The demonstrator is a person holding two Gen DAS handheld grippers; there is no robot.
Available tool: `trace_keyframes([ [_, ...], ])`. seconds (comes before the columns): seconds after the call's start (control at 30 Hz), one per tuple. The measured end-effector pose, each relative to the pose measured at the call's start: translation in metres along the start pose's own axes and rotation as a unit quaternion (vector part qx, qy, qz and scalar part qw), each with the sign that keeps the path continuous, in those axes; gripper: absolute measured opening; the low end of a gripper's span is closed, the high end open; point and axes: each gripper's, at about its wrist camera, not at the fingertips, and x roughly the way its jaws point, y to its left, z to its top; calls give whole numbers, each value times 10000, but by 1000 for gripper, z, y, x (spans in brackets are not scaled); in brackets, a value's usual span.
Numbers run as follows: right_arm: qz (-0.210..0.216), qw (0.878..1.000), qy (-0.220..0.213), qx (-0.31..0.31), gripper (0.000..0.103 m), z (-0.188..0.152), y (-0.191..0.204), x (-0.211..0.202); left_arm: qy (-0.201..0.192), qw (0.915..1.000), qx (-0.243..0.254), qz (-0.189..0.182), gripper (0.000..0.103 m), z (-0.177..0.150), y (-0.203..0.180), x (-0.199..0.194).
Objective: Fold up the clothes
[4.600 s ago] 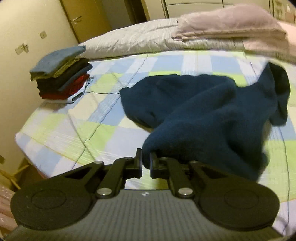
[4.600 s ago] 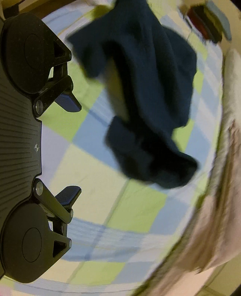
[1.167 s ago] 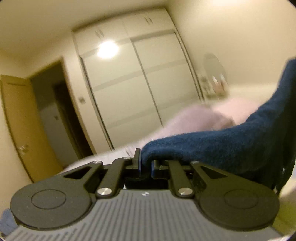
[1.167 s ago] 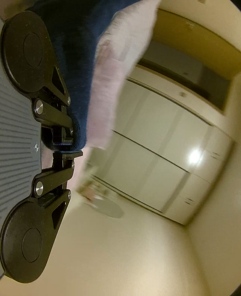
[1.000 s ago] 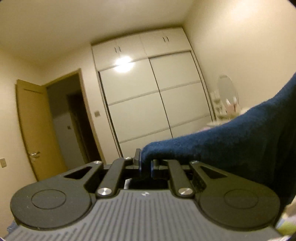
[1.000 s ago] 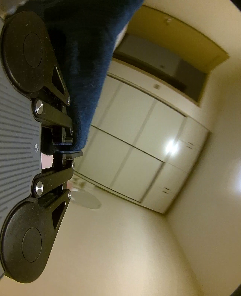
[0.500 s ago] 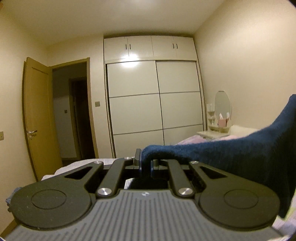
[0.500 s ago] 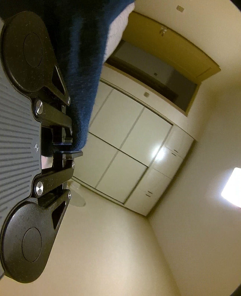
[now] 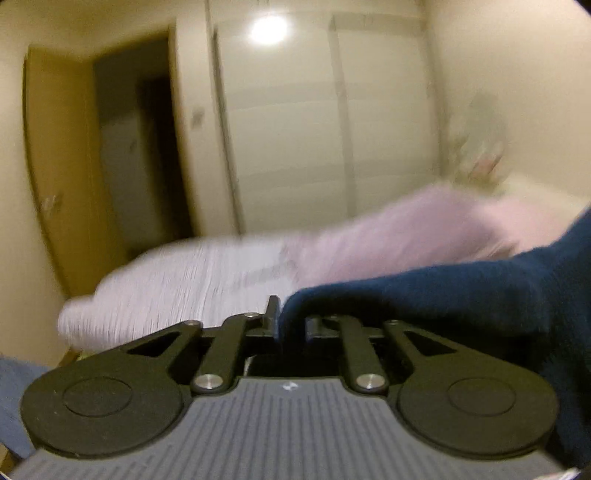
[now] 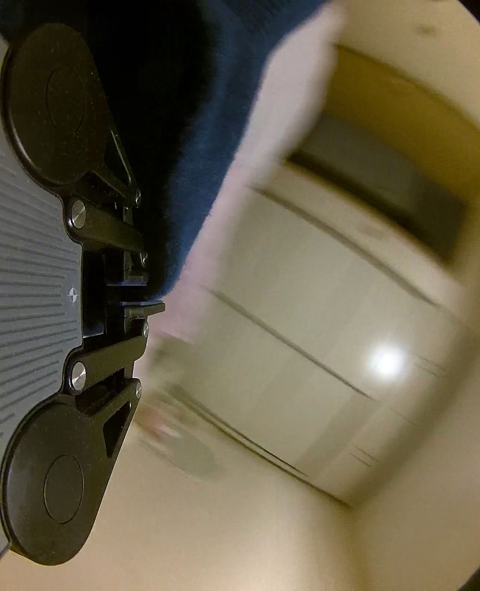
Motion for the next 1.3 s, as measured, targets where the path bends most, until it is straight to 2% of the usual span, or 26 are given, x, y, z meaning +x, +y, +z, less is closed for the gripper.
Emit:
trace_keyframes([
  [0.03,195,9986,489,-109,56,-9,9,40,315,9992,180,166,32,-10,-10,32],
  [0.07,354,9960,808,-170,65,-24,20,73,585,9964,443,419,31,-24,-20,58],
  [0.13,594,9899,1279,119,65,-58,33,110,1087,9873,761,876,32,-59,-31,89],
  [0.2,891,9773,1661,965,65,-104,36,129,1462,9840,564,846,32,-107,-32,95],
  [0.27,1234,9537,2069,1801,65,-152,32,136,1932,9781,80,775,32,-154,-28,88],
  [0.37,1362,9153,2797,2556,64,-227,32,135,2656,9586,-645,795,32,-225,-22,63],
  [0.43,1325,8908,3253,2882,64,-274,30,124,2971,9461,-945,879,32,-253,-26,43],
  [0.53,1041,8658,3554,3367,64,-334,23,91,3275,9313,-1228,1022,32,-283,-32,11],
  [0.6,970,8566,3538,3628,65,-349,20,82,3370,9279,-1220,1024,32,-296,-36,-7],
  [0.73,1203,8633,3257,3663,65,-345,34,82,3256,9346,-1133,876,32,-306,-47,-13],
  [0.8,1285,8689,3258,3497,65,-343,54,93,3189,9383,-1055,819,33,-308,-50,-12],
  [0.83,1244,8746,3264,3362,65,-345,64,94,3157,9401,-1014,793,33,-310,-52,-11],
  [0.87,1113,8856,3265,3110,64,-345,75,96,3146,9419,-892,765,33,-311,-53,-8],
  [0.93,933,9048,3178,2675,35,-343,87,98,3112,9467,-512,649,33,-311,-57,-4],
  [0.97,864,9101,3173,2521,11,-341,87,98,3094,9486,-293,593,33,-312,-59,-2],
  [1.03,736,9176,3193,2249,11,-338,84,98,3124,9481,136,572,35,-319,-62,4],
  [1.13,230,9288,3129,1970,10,-340,59,95,3142,9453,638,604,32,-328,-59,14],
  [1.2,-521,9345,3058,1748,10,-346,29,91,3140,9428,913,647,23,-334,-53,20],
  [1.27,-1364,9143,3375,1776,12,-358,-6,99,3091,9419,1087,744,23,-334,-47,23],
  [1.3,-1785,8997,3552,1803,29,-365,-24,103,3035,9428,1103,831,23,-331,-43,22],
])
